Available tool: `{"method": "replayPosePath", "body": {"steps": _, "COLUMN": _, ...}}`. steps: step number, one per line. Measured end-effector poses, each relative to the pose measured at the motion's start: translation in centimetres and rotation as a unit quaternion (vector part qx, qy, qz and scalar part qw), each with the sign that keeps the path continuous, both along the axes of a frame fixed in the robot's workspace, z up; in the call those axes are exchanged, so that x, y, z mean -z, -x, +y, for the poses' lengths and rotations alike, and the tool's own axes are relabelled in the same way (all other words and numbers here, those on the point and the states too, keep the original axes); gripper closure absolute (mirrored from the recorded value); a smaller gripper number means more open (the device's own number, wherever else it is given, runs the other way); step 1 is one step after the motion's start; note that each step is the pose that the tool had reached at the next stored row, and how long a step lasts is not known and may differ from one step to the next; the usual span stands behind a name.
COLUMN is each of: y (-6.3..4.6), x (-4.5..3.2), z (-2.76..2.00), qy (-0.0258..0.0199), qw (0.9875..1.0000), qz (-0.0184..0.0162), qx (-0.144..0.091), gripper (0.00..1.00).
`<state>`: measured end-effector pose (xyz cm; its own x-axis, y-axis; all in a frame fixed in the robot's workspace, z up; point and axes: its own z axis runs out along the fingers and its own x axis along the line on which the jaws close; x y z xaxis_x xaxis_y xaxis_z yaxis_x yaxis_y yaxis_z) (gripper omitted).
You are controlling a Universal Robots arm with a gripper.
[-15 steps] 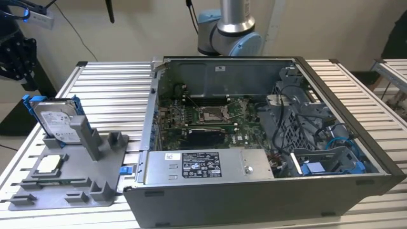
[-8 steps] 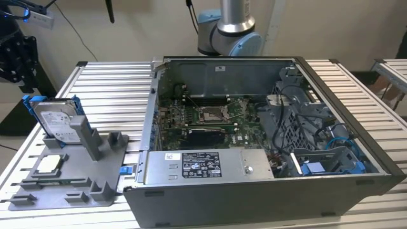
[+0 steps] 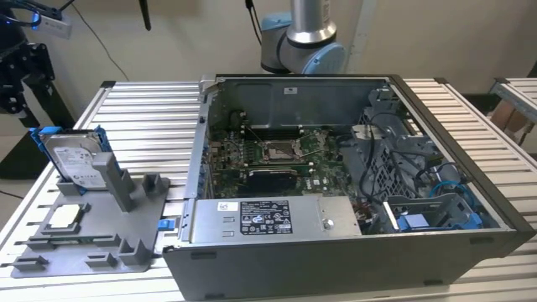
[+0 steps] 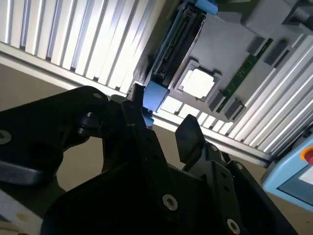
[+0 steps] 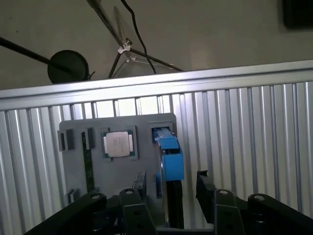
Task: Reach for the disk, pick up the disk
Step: 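Pick up the disk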
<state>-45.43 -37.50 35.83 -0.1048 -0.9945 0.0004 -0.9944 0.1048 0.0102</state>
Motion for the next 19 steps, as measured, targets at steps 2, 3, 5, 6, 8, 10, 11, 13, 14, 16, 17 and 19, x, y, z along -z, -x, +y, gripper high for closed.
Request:
{"method": "replayPosePath", "body": {"steps": 2, "y": 0.0, "x": 0.2, "z": 0.0, "qy": 0.0, "qw": 1.0, "qz": 0.0, "qx": -0.006, "gripper": 0.0}}
{"method": "replayPosePath", "body": {"steps": 3, "y": 0.0, "x": 0.31, "z": 0.0, "qy": 0.0, "qw": 1.0, "qz": 0.0001, "qx": -0.009, "gripper": 0.0}}
{"method": "replayPosePath", "body": {"steps": 5, "y": 0.0, "x": 0.56, "z": 0.0, "qy": 0.0, "qw": 0.9999, "qz": 0.0, "qx": -0.014, "gripper": 0.0}}
{"method": "replayPosePath", "body": {"steps": 6, "y": 0.0, "x": 0.69, "z": 0.0, "qy": 0.0, "qw": 0.9999, "qz": 0.0, "qx": -0.015, "gripper": 0.0}}
{"method": "replayPosePath", "body": {"steps": 8, "y": 0.0, "x": 0.97, "z": 0.0, "qy": 0.0, "qw": 0.9998, "qz": 0.0, "qx": -0.018, "gripper": 0.0}}
{"method": "replayPosePath", "body": {"steps": 10, "y": 0.0, "x": 1.29, "z": 0.0, "qy": 0.0, "qw": 0.9998, "qz": 0.0, "qx": -0.019, "gripper": 0.0}}
{"method": "replayPosePath", "body": {"steps": 11, "y": 0.0, "x": 1.45, "z": 0.0, "qy": 0.0, "qw": 0.9998, "qz": 0.0, "qx": -0.019, "gripper": 0.0}}
{"method": "replayPosePath", "body": {"steps": 13, "y": 0.0, "x": 1.8, "z": 0.0, "qy": 0.0, "qw": 0.9998, "qz": 0.0, "qx": -0.02, "gripper": 0.0}}
{"method": "replayPosePath", "body": {"steps": 14, "y": 0.0, "x": 1.98, "z": 0.0, "qy": 0.0, "qw": 0.9998, "qz": 0.0, "qx": -0.02, "gripper": 0.0}}
{"method": "replayPosePath", "body": {"steps": 16, "y": 0.0, "x": 2.35, "z": 0.0, "qy": 0.0, "qw": 0.9998, "qz": 0.0, "qx": -0.02, "gripper": 0.0}}
{"method": "replayPosePath", "body": {"steps": 17, "y": 0.0, "x": 2.53, "z": 0.0, "qy": 0.0, "qw": 0.9998, "qz": 0.0, "qx": -0.02, "gripper": 0.0}}
{"method": "replayPosePath", "body": {"steps": 19, "y": 0.0, "x": 2.9, "z": 0.0, "qy": 0.0, "qw": 0.9998, "qz": 0.0, "qx": -0.02, "gripper": 0.0}}
